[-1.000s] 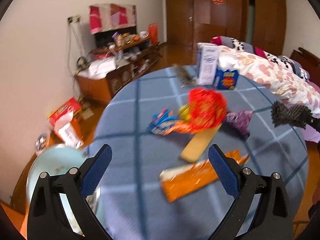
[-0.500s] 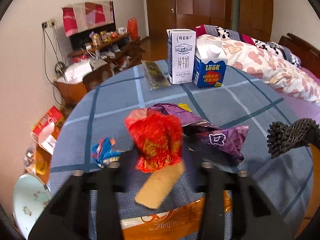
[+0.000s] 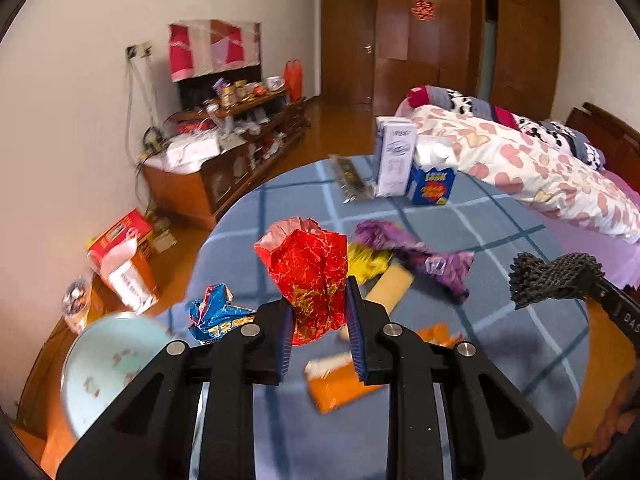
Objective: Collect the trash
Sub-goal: 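Carry the red foil bag with the left gripper while the right gripper carries the black mesh over the bin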
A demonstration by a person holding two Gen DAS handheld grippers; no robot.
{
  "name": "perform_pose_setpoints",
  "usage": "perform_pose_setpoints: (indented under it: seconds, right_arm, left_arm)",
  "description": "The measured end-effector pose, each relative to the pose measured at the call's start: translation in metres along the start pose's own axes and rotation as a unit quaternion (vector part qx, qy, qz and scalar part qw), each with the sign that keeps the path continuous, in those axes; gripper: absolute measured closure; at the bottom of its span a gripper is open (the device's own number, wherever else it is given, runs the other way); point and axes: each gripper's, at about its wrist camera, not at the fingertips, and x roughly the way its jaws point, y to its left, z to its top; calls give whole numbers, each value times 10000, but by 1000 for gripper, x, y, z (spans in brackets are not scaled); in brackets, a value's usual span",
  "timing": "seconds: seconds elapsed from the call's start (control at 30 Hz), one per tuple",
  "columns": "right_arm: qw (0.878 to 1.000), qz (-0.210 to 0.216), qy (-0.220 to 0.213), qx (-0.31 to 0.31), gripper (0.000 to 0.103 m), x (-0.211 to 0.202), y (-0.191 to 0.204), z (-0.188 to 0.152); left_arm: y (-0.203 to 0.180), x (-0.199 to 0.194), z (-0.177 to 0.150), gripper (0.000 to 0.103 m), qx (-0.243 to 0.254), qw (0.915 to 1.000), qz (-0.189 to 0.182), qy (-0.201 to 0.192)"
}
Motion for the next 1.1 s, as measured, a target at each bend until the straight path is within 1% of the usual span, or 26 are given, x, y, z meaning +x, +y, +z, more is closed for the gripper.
perform_pose_setpoints:
  seconds: [0.07,0.17,0.37,0.63,1.1]
  right_arm:
    - [9999,84,26,-49,88,-3,10,-5]
    - [9997,199,45,-145,88,-8,26,-12]
    - [9984,408,86,-369,88,-16,57,-20]
    - [9967,576,73,-574,88,-26,86,-24]
    - [9908,893,199,-993,88,-26,138,-42]
  left_arm:
    - [7,-10,-8,79,-65,9998,176,54]
    - [16,-23,-18,79,-93,9992,380,35]
    - [33,-44,-29,79,-124,9977,658,-70]
    - [54,-61,-37,79,-224,9961,845,-132]
    - [88,-71,-55,79,-494,9932,1052,-29]
